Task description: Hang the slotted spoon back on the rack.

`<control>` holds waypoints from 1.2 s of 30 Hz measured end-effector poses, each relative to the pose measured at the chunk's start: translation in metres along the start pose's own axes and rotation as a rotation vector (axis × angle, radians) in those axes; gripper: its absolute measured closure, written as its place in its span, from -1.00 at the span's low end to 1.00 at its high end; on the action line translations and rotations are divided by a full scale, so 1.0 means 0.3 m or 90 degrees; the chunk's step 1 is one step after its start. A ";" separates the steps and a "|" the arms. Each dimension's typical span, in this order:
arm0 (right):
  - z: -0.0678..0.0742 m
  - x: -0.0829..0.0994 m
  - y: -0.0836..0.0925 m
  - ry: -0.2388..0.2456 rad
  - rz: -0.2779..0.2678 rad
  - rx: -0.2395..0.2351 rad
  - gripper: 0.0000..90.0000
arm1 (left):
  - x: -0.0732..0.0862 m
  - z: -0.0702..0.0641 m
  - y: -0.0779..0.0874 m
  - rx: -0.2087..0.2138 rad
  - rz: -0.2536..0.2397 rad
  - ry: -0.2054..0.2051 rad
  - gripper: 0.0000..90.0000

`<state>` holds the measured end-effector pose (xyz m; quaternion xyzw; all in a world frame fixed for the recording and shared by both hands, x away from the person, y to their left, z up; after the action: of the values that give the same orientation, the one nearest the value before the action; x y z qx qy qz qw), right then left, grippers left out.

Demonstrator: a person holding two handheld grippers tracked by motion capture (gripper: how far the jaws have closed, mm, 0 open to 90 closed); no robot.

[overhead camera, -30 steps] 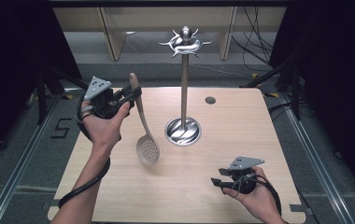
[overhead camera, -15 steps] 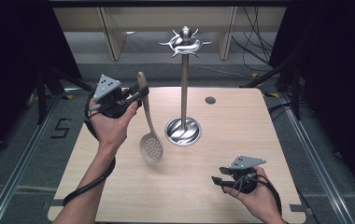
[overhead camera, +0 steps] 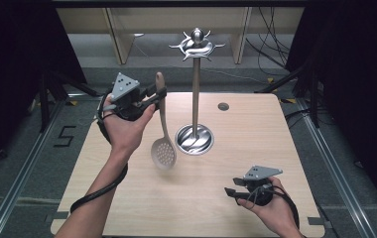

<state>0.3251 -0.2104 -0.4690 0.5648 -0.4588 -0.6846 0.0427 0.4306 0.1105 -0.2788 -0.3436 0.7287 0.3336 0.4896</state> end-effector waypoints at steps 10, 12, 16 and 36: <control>0.000 0.000 0.000 0.000 0.000 0.000 0.14 | -0.047 -0.057 -0.063 0.018 0.019 -0.024 0.50; -0.006 0.000 0.002 0.012 -0.002 0.006 0.14 | -0.052 -0.063 -0.071 0.019 0.020 -0.026 0.49; 0.003 0.002 0.002 -0.010 0.004 0.000 0.14 | -0.064 -0.080 -0.082 0.026 0.020 -0.030 0.49; 0.002 0.003 0.003 -0.010 0.005 0.001 0.14 | -0.110 -0.124 -0.091 0.029 0.026 -0.052 0.49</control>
<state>0.3239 -0.2110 -0.4691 0.5575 -0.4618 -0.6886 0.0412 0.4445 0.0708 -0.2408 -0.3033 0.7223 0.3406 0.5199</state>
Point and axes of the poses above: each handheld gripper's, and its own axes: y roughly backward along the jaws, x roughly out of its underside, z roughly to its left, the point moved 2 cm from there along -y, roughly forward along the jaws, and after that the axes turned 13 degrees about y, right-handed, at the moved point
